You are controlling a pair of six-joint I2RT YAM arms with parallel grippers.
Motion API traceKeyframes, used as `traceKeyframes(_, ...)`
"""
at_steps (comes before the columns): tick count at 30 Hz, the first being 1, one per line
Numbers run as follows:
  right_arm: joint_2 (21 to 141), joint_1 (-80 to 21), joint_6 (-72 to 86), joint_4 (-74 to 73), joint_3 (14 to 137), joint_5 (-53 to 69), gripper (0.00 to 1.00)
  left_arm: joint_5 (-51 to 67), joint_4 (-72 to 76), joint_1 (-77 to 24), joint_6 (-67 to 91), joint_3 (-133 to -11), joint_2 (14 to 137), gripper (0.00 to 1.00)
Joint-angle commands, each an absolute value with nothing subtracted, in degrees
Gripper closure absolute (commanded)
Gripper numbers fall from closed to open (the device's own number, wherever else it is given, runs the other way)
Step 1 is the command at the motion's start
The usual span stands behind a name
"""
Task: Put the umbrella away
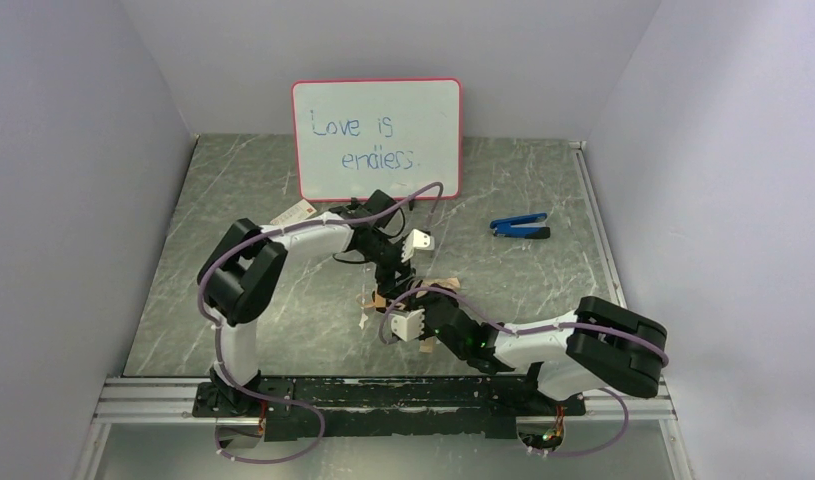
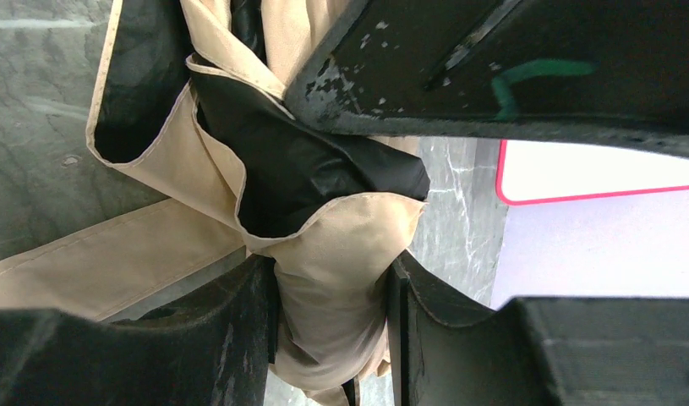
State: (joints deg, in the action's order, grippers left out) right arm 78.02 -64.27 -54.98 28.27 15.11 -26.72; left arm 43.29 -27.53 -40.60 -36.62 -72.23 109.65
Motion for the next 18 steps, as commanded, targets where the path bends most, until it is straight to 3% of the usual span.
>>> traceKeyframes(1, 80.3, -64.71, -52.94, 21.79, 13.43, -25.66, 0.79, 46.95, -28.87, -41.22, -36.33, -74.89, 112.72, 0.18)
traceKeyframes(11, 80.6, -65.04, -52.83, 22.39, 13.47, -25.74, 0.79, 43.72, -29.35, -43.45, -36.25, -74.94, 116.04, 0.19)
traceKeyframes(18, 79.15, -65.22, -52.65, 22.81, 13.11, -26.37, 0.79, 38.55, -29.69, -44.41, -36.43, -74.19, 116.71, 0.39)
